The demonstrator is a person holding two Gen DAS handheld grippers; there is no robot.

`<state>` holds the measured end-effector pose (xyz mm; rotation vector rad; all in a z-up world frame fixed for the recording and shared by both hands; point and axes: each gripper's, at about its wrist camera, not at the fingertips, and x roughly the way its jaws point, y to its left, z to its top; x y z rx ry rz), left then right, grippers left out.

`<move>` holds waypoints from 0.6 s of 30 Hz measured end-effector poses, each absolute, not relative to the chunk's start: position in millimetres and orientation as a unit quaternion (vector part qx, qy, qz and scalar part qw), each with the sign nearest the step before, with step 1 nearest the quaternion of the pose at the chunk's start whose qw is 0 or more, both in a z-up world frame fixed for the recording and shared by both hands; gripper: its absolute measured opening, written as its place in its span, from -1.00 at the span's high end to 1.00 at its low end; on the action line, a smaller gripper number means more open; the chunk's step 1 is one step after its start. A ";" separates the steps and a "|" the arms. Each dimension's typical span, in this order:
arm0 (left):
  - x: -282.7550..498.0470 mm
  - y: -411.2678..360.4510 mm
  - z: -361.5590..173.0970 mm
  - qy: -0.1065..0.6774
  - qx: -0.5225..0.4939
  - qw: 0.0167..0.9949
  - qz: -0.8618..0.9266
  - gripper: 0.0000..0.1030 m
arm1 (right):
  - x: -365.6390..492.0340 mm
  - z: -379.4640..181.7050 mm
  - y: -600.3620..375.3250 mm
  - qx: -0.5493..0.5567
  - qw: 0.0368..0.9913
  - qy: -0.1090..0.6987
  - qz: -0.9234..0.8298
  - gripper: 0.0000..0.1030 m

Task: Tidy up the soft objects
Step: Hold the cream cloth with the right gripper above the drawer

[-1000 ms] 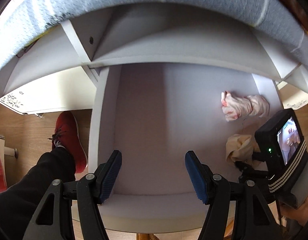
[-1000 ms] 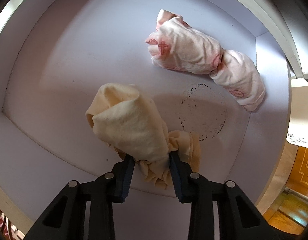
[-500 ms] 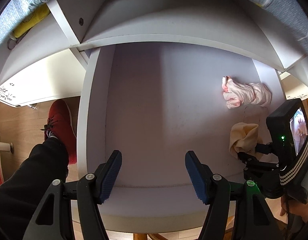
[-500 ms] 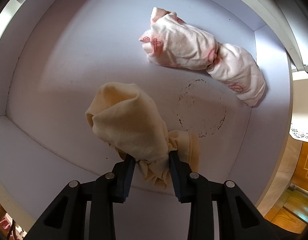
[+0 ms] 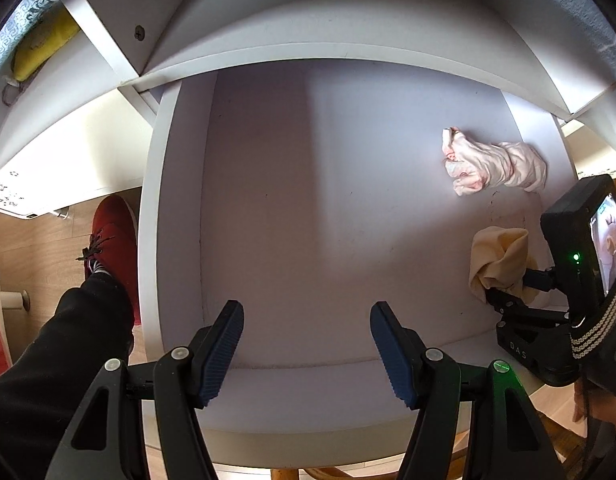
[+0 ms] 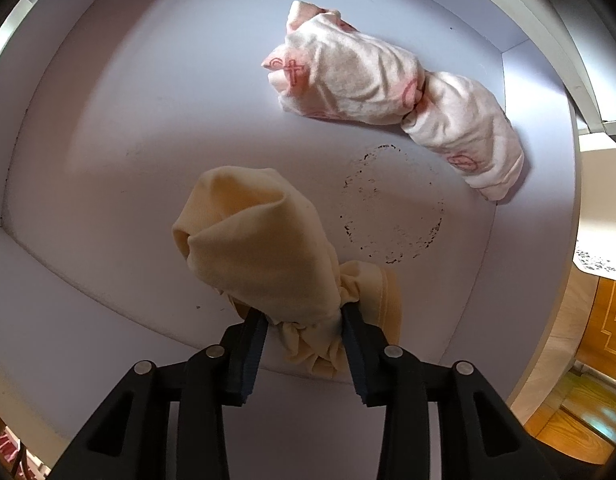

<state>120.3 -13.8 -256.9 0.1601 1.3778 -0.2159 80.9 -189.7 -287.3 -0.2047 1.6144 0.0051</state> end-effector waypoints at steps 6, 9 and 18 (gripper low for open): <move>121.2 -17.9 -261.9 0.639 0.080 0.758 -0.104 -0.29 | 81.7 -289.1 -186.6 -0.093 0.689 0.718 0.000 0.31; 121.2 -23.3 -263.8 0.639 0.088 0.756 -0.111 -0.29 | 80.1 -287.5 -186.7 -0.097 0.693 0.715 -0.001 0.35; 131.0 -37.9 -267.8 0.635 0.111 0.753 -0.134 -0.29 | 77.9 -282.8 -193.1 -0.080 0.682 0.727 -0.004 0.34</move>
